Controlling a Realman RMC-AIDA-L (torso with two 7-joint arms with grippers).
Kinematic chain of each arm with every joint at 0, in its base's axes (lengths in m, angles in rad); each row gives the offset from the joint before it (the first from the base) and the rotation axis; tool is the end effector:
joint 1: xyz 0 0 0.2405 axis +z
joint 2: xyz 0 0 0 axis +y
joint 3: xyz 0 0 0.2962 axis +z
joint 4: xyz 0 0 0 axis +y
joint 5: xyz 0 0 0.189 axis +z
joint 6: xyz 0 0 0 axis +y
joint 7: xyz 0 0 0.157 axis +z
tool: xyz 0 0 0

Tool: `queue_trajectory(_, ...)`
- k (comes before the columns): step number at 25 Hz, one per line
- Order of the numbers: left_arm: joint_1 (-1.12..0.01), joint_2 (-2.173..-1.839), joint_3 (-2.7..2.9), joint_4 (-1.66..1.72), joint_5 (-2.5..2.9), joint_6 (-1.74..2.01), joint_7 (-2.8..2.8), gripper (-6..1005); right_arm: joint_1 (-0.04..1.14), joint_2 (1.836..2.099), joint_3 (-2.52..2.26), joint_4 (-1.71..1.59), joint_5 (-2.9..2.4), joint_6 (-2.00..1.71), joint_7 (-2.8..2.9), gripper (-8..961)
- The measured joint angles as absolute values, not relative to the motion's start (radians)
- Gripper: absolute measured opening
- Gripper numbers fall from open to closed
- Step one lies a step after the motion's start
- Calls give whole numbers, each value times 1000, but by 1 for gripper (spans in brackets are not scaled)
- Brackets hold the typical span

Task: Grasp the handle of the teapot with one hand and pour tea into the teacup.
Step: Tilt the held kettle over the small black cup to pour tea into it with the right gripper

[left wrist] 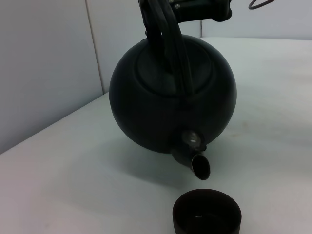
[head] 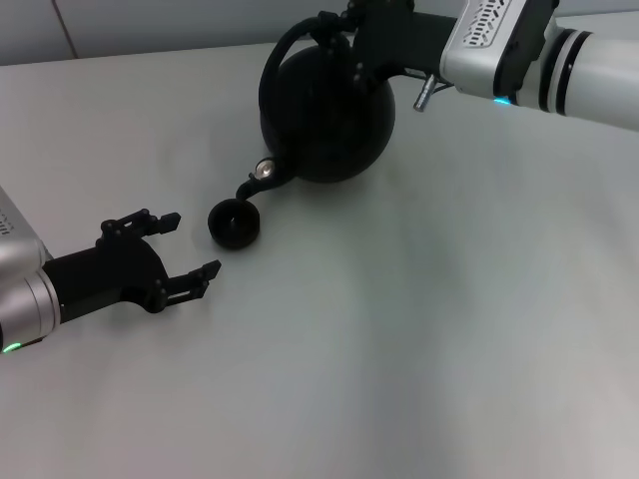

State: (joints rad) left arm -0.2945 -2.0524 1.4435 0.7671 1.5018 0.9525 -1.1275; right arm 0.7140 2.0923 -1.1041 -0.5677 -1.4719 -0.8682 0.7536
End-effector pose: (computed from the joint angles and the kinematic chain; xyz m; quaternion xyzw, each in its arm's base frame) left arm -0.3097 0.3189 -0.0769 -0.9511 -0.1240 -0.1221 0.2551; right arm 0.2062 0.4460 -0.0534 -0.9147 -0.0533 0.1530 0.3703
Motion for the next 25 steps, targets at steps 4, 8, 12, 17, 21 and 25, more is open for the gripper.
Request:
queue_trajectory(4,-294,-2052,1444,767,1502,953,-1127,797,711,2092,-1121,-578,-1471,-860,756,96)
queue_trajectory(8,-294,-2052,1443,771,1502,953,-1127,797,711,2092,-1137,-585,-1471,-853,756,95)
queue_trajectory(12,-290,-2052,1441,778,1502,961,-1127,797,711,2092,-1158,-597,-1471,-841,757,94)
queue_trajectory(17,-290,-2052,1434,778,1502,968,-1127,797,707,2092,-1203,-615,-1458,-814,757,94)
queue_trajectory(21,-290,-2052,1434,778,1502,969,-1127,797,689,2092,-1277,-648,-1421,-766,753,93)
queue_trajectory(25,-289,-2052,1434,778,1502,969,-1127,797,681,2092,-1308,-664,-1417,-746,757,93)
